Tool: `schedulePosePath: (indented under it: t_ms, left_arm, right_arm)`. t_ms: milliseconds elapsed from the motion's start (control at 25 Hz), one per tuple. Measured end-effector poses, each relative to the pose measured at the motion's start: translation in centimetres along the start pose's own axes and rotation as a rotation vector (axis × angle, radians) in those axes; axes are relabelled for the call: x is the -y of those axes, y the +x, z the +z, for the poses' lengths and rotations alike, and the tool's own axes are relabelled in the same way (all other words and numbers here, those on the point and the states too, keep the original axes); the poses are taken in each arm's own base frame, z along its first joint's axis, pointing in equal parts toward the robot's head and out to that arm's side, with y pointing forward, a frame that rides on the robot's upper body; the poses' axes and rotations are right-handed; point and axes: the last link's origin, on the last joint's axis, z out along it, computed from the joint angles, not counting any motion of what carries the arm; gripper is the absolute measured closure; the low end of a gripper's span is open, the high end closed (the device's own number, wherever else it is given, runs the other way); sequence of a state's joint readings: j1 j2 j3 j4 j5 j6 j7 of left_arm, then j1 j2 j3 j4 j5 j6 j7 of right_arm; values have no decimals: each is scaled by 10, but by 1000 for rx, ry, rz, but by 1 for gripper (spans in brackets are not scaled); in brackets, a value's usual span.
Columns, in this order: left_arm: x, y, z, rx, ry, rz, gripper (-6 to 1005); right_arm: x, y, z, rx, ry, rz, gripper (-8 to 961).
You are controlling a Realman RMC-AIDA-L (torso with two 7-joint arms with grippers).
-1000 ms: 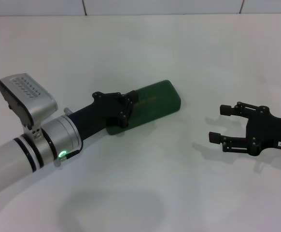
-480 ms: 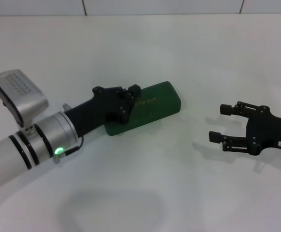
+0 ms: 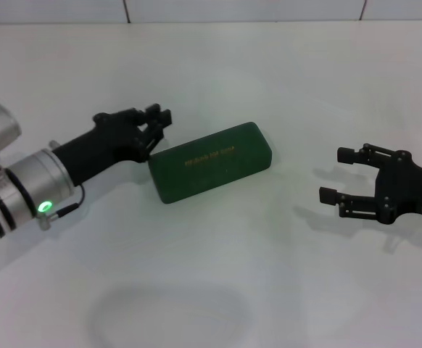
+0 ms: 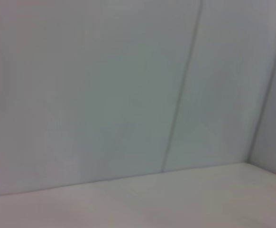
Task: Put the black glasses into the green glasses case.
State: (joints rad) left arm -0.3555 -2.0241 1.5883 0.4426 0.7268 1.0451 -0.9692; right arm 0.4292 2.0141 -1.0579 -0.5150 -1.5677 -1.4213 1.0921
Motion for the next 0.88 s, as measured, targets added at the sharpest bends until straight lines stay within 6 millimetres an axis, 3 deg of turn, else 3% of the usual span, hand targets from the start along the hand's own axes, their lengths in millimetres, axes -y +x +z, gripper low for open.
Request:
schedulePosePath:
  t_ms: [280,320,560,880]
  left_arm:
    - [6,3,-19,-39,3,13,655]
    - [8,6,-34,-58,-26,24,634]
    - [5,2,-71,-40,-115,60,509]
    - [-10,-15,-111,74,-281,113,264]
  right_arm:
    - [1,1,-4,2,13,-17,124]
    - [1,1,-4,2,13,-17,124]
    - [-4,-3,-5,24,-21,-50,124]
    - [-26,10,-17,49,-74,-58,124]
